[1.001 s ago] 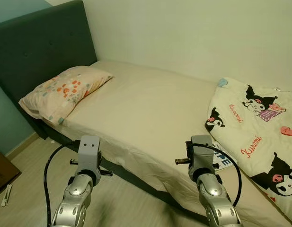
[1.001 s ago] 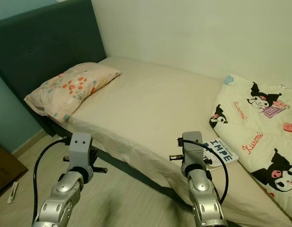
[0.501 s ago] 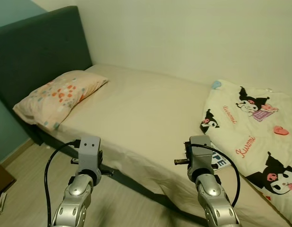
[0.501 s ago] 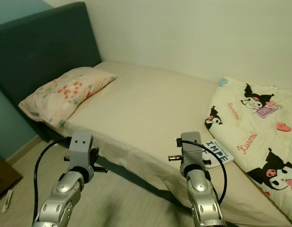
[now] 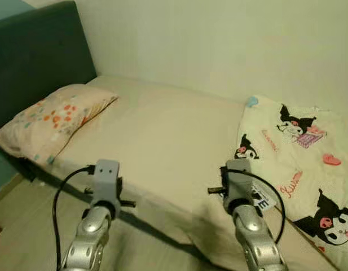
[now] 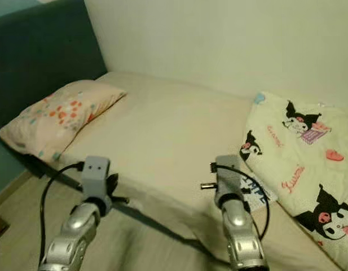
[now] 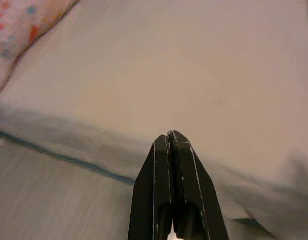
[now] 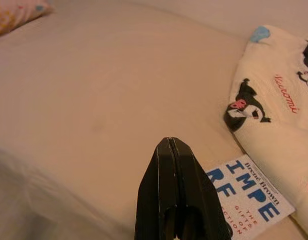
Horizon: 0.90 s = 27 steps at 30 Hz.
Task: Clean up the room
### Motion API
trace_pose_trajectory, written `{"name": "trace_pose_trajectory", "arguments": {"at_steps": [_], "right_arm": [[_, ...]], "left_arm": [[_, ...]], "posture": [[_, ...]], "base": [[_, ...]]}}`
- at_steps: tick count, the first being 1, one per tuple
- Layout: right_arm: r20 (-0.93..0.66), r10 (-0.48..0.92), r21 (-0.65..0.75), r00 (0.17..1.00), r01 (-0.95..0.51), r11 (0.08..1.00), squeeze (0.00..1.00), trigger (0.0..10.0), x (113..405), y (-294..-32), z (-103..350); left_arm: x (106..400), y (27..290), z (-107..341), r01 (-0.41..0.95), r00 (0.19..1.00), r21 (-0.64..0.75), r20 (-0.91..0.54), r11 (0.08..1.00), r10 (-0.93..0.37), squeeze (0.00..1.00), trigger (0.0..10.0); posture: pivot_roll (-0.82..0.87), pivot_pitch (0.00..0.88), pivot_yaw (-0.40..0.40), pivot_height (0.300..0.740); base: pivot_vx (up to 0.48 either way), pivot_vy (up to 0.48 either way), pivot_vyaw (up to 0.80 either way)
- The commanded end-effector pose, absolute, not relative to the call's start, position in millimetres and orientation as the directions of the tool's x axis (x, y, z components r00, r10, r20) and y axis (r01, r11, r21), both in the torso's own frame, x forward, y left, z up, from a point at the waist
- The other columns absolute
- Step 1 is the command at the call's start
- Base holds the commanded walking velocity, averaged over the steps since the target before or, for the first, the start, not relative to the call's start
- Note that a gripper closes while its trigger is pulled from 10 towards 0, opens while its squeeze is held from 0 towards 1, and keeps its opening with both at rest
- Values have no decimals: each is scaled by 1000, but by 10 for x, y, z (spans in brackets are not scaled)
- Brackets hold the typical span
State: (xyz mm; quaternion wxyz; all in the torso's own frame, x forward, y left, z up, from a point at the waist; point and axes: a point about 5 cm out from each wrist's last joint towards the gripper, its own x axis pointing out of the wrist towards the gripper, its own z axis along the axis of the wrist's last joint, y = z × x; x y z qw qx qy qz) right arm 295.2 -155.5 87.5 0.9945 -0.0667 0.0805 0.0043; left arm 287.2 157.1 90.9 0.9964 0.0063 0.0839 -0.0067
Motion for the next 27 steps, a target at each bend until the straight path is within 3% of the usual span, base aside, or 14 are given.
{"name": "trace_pose_trajectory", "arguments": {"at_steps": [1, 27], "right_arm": [[-172, -4, -127, 985, -18, 992, 0, 10000, 2936, -1565, 840], [-165, -4, -98, 986, -12, 995, 0, 10000, 2954, -1552, 855]], "left_arm": [[2866, 1567, 877, 14, 984, 23, -177, 1000, -10, 0, 10000], [2916, 1510, 897, 50, 986, 47, -162, 998, -42, 0, 10000]], "posture": [[-112, 54, 39, 740], [-117, 52, 50, 740]], "base": [[266, 0, 0], [19, 0, 0]]}}
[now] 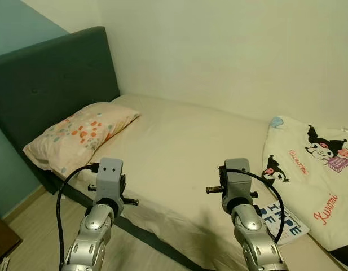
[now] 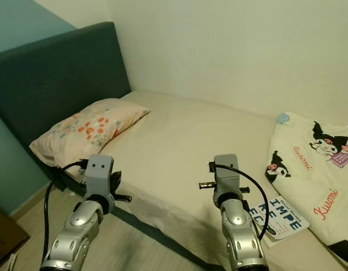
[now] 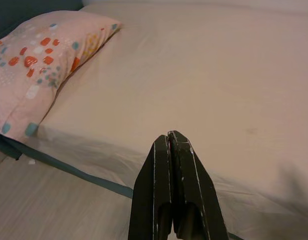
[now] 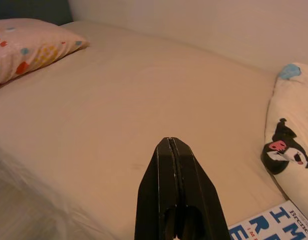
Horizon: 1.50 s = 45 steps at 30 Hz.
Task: Clean up the room
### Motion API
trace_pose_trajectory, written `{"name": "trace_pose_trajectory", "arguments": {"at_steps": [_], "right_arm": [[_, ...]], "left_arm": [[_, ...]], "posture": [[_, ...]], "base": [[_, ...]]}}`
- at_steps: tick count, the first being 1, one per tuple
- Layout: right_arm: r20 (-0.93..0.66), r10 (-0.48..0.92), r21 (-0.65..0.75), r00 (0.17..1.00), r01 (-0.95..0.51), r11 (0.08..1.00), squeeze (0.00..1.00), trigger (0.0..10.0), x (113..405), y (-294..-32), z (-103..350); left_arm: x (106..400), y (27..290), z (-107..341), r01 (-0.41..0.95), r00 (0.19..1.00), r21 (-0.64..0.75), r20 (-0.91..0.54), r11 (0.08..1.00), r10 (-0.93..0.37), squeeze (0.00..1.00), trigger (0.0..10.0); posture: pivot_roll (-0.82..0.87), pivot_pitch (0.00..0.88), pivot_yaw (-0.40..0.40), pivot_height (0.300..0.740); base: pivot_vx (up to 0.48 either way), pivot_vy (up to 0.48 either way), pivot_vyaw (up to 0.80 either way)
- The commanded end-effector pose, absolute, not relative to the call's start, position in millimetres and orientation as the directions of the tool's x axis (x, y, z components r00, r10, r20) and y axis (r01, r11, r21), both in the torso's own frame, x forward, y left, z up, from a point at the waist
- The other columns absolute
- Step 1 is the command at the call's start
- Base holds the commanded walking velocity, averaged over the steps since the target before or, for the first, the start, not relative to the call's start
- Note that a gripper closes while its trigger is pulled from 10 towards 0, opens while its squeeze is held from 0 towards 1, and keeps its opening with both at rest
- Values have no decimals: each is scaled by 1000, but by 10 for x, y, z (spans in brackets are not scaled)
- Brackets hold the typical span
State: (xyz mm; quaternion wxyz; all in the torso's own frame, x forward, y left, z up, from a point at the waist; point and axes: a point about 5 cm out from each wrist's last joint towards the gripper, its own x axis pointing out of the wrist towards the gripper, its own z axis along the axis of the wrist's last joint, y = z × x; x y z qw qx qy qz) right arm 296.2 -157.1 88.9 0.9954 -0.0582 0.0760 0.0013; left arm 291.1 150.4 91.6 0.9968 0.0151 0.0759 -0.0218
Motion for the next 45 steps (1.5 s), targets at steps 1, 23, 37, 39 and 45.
{"name": "trace_pose_trajectory", "arguments": {"at_steps": [1, 23, 37, 39, 45], "right_arm": [[-172, -8, -83, 985, -7, 996, 0, 10000, 2955, -1554, 847], [-185, -31, -76, 982, 17, 997, 0, 10000, 2967, -1614, 845], [-159, 40, -127, 987, -60, 990, 0, 10000, 3025, -1584, 915], [-157, 44, -136, 987, -66, 989, 0, 10000, 3028, -1574, 918], [-150, 50, -139, 987, -71, 988, 0, 10000, 3031, -1558, 921]], "left_arm": [[2918, 1507, 884, 54, 984, 54, -172, 997, -44, 0, 10000], [2945, 1515, 894, 44, 986, 36, -161, 998, -38, 0, 10000], [2967, 1615, 945, -37, 990, 41, -131, 998, 42, 0, 10000], [2966, 1628, 945, -46, 990, 40, -132, 998, 51, 0, 10000], [2965, 1638, 950, -56, 989, 34, -132, 998, 60, 0, 10000]], "posture": [[-117, 52, 50, 740], [-121, 60, 61, 740], [-118, 58, 52, 740], [-118, 58, 52, 740], [-117, 55, 51, 740]], "base": [[0, 0, -800], [0, 0, -800], [0, 0, -433], [0, 0, 400], [0, 0, 800]]}}
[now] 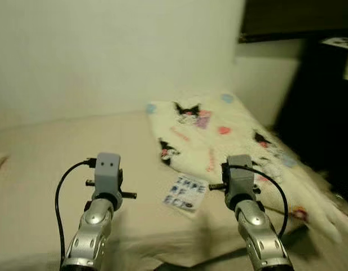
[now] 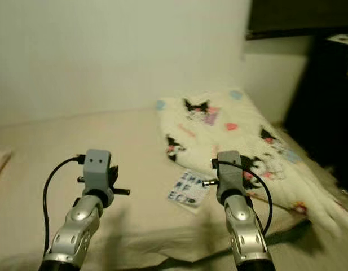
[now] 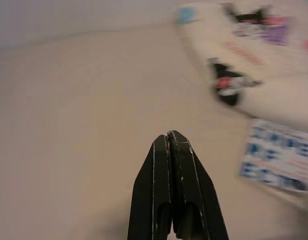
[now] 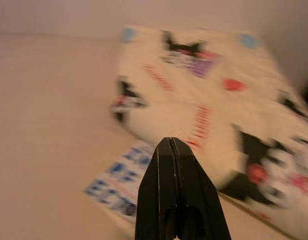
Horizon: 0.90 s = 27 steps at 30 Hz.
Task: Clean up the room
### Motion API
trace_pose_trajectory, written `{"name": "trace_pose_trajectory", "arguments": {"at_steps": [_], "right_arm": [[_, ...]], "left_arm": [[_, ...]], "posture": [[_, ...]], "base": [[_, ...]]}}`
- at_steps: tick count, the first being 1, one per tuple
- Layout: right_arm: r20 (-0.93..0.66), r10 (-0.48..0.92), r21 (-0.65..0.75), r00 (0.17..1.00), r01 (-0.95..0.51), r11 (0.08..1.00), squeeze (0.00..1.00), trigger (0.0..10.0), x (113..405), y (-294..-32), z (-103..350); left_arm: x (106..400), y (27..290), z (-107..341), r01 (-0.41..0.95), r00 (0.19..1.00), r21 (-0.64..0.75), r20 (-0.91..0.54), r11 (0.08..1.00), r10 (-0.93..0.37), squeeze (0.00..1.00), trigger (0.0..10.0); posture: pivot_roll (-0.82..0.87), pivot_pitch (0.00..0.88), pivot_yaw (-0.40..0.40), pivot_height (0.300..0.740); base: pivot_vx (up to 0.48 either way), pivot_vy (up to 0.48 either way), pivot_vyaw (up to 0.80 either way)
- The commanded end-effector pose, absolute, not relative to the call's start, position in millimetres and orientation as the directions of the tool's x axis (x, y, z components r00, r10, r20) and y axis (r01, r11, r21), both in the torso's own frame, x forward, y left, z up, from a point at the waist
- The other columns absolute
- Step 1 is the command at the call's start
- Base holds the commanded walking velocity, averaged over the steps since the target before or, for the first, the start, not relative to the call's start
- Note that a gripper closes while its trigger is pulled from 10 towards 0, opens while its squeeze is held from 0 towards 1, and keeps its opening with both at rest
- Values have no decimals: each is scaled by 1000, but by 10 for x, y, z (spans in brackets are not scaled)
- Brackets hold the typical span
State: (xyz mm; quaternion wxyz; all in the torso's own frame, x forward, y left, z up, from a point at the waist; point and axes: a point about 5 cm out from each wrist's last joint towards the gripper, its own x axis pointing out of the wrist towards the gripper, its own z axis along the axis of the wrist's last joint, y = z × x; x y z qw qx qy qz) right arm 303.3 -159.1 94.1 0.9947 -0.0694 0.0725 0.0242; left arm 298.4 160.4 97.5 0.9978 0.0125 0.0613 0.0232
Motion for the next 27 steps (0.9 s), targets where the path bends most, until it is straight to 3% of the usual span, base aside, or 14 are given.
{"name": "trace_pose_trajectory", "arguments": {"at_steps": [1, 15, 27], "right_arm": [[-143, 41, -118, 989, -58, 991, 0, 10000, 3030, -1571, 927], [-138, 17, -103, 990, -32, 994, 0, 10000, 3024, -1591, 920], [-125, 20, -72, 992, -29, 997, 0, 10000, 3022, -1571, 931]], "left_arm": [[2965, 1632, 950, -55, 989, 36, -132, 998, 60, 0, 10000], [2947, 1576, 946, -18, 991, 48, -131, 999, 24, 0, 10000], [2938, 1621, 943, -44, 990, 54, -130, 998, 50, 0, 10000]], "posture": [[-117, 54, 50, 740], [-116, 48, 44, 735], [-114, 42, 38, 675]], "base": [[0, 0, 0], [0, 0, 0], [0, 0, 0]]}}
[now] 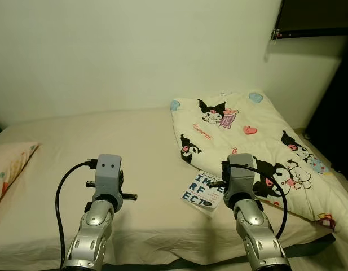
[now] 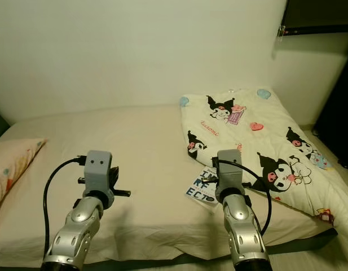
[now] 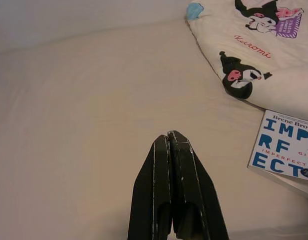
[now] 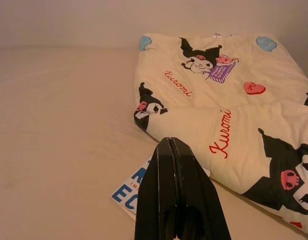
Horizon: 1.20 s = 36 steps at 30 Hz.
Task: Clean up the room
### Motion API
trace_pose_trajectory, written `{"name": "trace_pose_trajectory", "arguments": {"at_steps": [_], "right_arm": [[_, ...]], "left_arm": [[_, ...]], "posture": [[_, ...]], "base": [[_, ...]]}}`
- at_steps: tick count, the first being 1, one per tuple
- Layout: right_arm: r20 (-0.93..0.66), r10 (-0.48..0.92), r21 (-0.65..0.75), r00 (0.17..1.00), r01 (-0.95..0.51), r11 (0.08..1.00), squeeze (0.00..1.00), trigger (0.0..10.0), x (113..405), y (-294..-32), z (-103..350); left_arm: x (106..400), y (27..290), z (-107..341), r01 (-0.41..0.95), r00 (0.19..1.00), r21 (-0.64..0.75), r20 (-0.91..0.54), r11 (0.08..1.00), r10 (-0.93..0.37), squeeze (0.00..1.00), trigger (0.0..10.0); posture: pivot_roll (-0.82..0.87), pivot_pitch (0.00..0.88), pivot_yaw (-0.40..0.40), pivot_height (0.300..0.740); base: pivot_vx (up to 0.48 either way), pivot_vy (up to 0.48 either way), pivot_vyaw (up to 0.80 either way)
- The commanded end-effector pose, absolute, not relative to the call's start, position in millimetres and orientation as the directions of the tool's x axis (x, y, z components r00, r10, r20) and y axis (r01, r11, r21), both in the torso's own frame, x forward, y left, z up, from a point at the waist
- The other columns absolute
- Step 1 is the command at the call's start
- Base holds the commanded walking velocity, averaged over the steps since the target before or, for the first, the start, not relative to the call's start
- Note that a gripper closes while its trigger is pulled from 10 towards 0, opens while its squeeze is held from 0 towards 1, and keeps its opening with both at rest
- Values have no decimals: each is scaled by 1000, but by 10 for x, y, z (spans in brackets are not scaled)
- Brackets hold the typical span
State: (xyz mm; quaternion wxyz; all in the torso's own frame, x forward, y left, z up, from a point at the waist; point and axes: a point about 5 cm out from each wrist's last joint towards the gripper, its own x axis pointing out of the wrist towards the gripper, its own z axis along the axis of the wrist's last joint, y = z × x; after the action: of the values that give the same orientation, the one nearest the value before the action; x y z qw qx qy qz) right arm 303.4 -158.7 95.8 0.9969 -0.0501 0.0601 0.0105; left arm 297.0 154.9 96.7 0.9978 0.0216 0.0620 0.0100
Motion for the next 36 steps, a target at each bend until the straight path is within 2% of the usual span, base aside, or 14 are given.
{"name": "trace_pose_trajectory", "arguments": {"at_steps": [1, 5, 18, 36], "right_arm": [[-125, 20, -72, 992, -29, 997, 0, 10000, 3022, -1571, 931], [-125, 32, -64, 992, -41, 997, 0, 10000, 3035, -1542, 931], [-122, 51, -48, 991, -57, 997, 0, 10000, 3044, -1495, 919], [-114, 15, -30, 993, -18, 999, 0, 10000, 3023, -1507, 896]], "left_arm": [[2938, 1621, 943, -44, 990, 54, -130, 998, 50, 0, 10000], [2944, 1640, 956, -56, 990, 53, -127, 997, 62, 0, 10000], [2938, 1646, 982, -56, 991, 58, -118, 997, 62, 0, 10000], [2980, 1675, 1046, -38, 992, 79, -116, 996, 47, 0, 10000]], "posture": [[-114, 42, 38, 675], [-103, 40, 33, 650], [-90, 47, 39, 610], [-69, 57, 74, 610]], "base": [[0, 0, 0], [0, 0, 0], [0, 0, 0], [0, 0, 0]]}}
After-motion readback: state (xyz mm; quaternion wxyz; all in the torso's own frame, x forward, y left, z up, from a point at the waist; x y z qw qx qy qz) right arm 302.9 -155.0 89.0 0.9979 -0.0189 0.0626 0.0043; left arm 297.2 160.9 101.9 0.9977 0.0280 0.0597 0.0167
